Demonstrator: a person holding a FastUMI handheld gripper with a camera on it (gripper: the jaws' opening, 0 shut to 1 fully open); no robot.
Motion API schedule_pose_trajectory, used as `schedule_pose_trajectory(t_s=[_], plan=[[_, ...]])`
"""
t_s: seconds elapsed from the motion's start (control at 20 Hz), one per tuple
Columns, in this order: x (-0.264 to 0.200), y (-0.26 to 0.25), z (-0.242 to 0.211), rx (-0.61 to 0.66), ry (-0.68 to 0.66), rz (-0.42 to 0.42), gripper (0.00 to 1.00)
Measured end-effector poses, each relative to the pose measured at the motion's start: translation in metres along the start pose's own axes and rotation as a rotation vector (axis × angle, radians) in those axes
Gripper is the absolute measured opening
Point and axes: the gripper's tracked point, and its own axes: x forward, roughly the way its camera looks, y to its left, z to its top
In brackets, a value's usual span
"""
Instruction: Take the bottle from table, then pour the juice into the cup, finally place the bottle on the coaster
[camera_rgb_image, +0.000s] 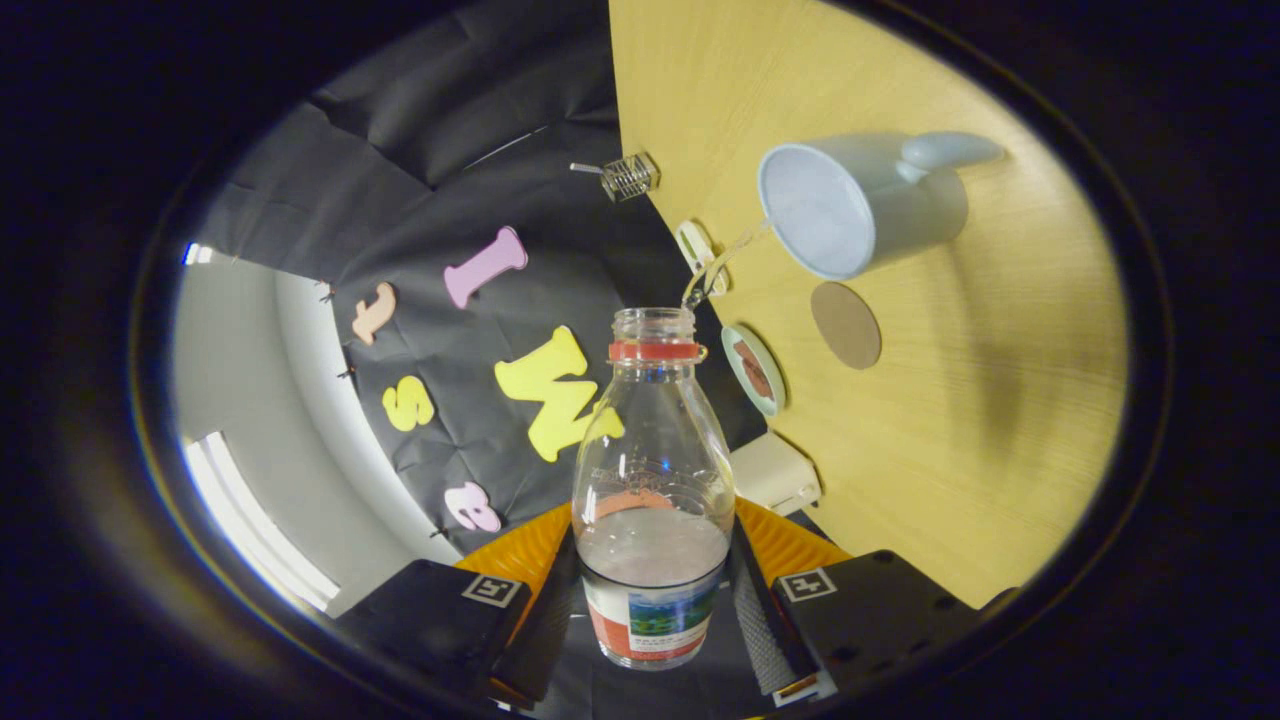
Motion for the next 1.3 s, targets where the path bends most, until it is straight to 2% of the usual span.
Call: schedule_pose_trajectory(t_s=[0.35, 0.9, 1.3], plan=[[0.001, 0.005, -0.002, 0.049, 0.005, -0.025, 0.78], [-0.005, 0.026, 0.008, 0.137, 0.003, 0.018, 0.78], [-0.004, 0.03, 0.007, 0.177, 0.021, 0.007, 0.79]])
